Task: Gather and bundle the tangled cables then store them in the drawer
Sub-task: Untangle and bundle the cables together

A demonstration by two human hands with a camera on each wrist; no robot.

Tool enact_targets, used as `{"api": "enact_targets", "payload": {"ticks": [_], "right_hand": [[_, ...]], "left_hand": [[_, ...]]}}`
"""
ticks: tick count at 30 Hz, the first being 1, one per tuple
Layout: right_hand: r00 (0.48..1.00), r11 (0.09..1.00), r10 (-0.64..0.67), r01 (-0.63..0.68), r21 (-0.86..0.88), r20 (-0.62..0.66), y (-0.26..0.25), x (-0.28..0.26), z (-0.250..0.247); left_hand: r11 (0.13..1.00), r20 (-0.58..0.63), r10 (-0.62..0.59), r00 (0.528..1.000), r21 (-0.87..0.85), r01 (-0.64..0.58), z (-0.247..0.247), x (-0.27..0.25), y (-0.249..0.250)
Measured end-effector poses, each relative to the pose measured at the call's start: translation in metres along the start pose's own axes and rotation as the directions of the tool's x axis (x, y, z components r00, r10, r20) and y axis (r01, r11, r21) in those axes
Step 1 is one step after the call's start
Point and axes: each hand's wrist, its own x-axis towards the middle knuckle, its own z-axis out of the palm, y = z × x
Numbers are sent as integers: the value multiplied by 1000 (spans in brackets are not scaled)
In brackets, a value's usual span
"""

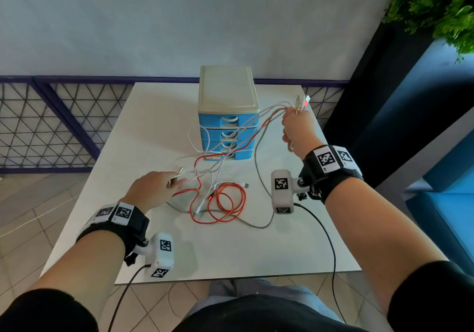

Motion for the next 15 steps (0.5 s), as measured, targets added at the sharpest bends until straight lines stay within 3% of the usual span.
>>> {"api": "enact_targets", "payload": {"ticks": [5,10,13,15], "right_hand": [[999,998,46,-45,33,-24,0,4,-4],[1000,998,-17,16,-67,-25,0,1,-3],[1000,996,7,-6,-92,17,0,0,-1],[998,982,-52,56,-183,28,1,-2,-5]], "left_hand": [[993,119,-112,986,52,106,-3,1,2],[986,171,-164,971,34,161,-5,6,8],[967,163,-256,953,21,256,-6,11,5],[949,133,-309,942,-23,315,-7,12,8]]}}
